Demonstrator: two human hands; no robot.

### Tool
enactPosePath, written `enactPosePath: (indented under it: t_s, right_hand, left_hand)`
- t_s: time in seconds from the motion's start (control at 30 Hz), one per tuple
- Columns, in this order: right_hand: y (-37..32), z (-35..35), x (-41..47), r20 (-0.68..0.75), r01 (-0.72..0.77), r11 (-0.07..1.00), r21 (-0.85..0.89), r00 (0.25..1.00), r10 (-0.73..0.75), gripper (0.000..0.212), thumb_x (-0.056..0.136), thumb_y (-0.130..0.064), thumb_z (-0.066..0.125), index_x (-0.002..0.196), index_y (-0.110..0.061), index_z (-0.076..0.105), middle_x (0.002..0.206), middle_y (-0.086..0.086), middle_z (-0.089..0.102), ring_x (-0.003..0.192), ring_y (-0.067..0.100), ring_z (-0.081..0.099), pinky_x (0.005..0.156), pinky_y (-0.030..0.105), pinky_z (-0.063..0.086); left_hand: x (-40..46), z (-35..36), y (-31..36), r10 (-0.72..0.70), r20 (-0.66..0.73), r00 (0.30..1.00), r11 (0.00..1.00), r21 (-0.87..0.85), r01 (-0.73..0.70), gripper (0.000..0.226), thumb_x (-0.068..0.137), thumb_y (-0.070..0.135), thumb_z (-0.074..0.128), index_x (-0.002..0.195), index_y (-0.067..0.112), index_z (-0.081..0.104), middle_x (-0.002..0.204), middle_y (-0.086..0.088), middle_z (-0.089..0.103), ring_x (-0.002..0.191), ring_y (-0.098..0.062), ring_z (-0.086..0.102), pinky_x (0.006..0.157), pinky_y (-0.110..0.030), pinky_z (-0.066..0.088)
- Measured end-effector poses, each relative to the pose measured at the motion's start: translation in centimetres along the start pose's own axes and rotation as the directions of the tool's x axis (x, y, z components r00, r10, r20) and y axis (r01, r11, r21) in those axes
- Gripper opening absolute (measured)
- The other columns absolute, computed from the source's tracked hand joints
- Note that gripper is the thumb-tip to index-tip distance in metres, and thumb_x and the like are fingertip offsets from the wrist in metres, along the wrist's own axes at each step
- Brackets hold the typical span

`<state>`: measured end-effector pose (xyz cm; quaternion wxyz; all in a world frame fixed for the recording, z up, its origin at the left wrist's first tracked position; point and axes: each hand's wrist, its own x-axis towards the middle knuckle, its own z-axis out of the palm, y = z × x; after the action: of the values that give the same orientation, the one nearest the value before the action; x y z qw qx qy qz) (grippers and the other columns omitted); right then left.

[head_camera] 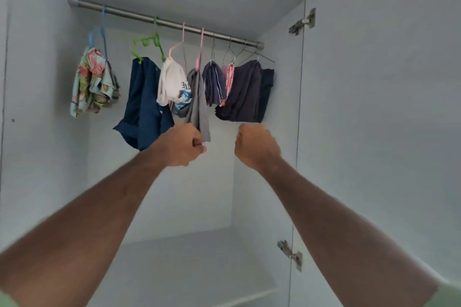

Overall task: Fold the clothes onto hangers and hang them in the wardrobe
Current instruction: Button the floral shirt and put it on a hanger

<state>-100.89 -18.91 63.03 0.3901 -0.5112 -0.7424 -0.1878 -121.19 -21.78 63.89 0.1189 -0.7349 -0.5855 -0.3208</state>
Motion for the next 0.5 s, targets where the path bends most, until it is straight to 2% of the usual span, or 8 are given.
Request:
enactPosePath:
  t_s: [0.1, 0.17, 0.23, 0.33, 0.43, 0.5]
  right_hand:
    - [5.4, -0.7, -4.5, 0.014, 0.063, 0.996, -0.058, 0.998, -0.062, 0.014, 0.097, -0.017, 0.046, 0.099, -0.010, 0.058, 0.086, 0.006, 0.053, 0.079, 0.030, 0.057, 0.067, 0.034, 0.039]
    - [10.3, -1.0, -8.0, 0.036, 0.113, 0.987, -0.111, 0.993, -0.109, 0.014, 0.096, -0.017, 0.048, 0.099, -0.011, 0.061, 0.089, 0.007, 0.060, 0.086, 0.031, 0.061, 0.069, 0.034, 0.041]
    - [15.1, -1.4, -11.4, 0.061, 0.149, 0.971, -0.186, 0.988, -0.140, 0.015, 0.095, -0.018, 0.051, 0.099, -0.012, 0.064, 0.095, 0.009, 0.065, 0.094, 0.030, 0.061, 0.074, 0.038, 0.040]
    - [21.5, -2.4, -16.0, 0.050, 0.112, 0.960, -0.255, 0.993, -0.103, 0.006, 0.083, -0.014, 0.061, 0.087, -0.013, 0.066, 0.086, 0.006, 0.064, 0.088, 0.031, 0.062, 0.068, 0.037, 0.038]
    - [27.2, -3.9, -19.8, 0.037, 0.053, 0.951, -0.304, 0.998, -0.044, 0.016, 0.073, -0.011, 0.067, 0.088, -0.016, 0.068, 0.087, 0.003, 0.063, 0.087, 0.029, 0.062, 0.070, 0.039, 0.046]
    - [30.0, -5.2, -22.2, -0.023, 0.045, 0.940, -0.338, 0.998, -0.057, 0.025, 0.065, -0.001, 0.064, 0.086, -0.014, 0.067, 0.087, 0.005, 0.060, 0.084, 0.031, 0.060, 0.070, 0.040, 0.049]
  left_hand:
    - [-1.6, 4.3, 4.9, -0.016, 0.045, 0.999, 0.997, -0.077, 0.019, 0.027, 0.096, 0.029, 0.067, 0.075, 0.012, 0.067, 0.069, -0.006, 0.070, 0.050, -0.013, 0.069, 0.052, -0.032, 0.058]
    - [-2.7, 7.7, 8.9, -0.028, 0.082, 0.996, 0.992, -0.121, 0.038, 0.027, 0.095, 0.028, 0.068, 0.074, 0.012, 0.067, 0.068, -0.005, 0.070, 0.049, -0.012, 0.069, 0.057, -0.036, 0.060]
    - [-3.6, 11.0, 13.1, -0.019, 0.124, 0.992, 0.989, -0.145, 0.037, 0.028, 0.095, 0.029, 0.068, 0.074, 0.012, 0.067, 0.068, -0.006, 0.070, 0.049, -0.012, 0.069, 0.056, -0.033, 0.059]
    - [-4.5, 15.1, 19.1, 0.032, 0.185, 0.982, 0.975, -0.224, 0.011, 0.031, 0.095, 0.026, 0.067, 0.070, 0.009, 0.066, 0.064, -0.006, 0.068, 0.049, -0.013, 0.069, 0.049, -0.025, 0.051]
    - [-4.8, 17.8, 24.0, 0.103, 0.234, 0.967, 0.962, -0.271, -0.037, 0.031, 0.094, 0.025, 0.069, 0.067, 0.012, 0.065, 0.061, -0.006, 0.068, 0.049, -0.015, 0.069, 0.056, -0.034, 0.058]
    - [-5.1, 19.2, 26.6, 0.135, 0.270, 0.953, 0.955, -0.293, -0.052, 0.030, 0.094, 0.025, 0.068, 0.068, 0.012, 0.066, 0.062, -0.007, 0.069, 0.050, -0.016, 0.070, 0.060, -0.037, 0.060]
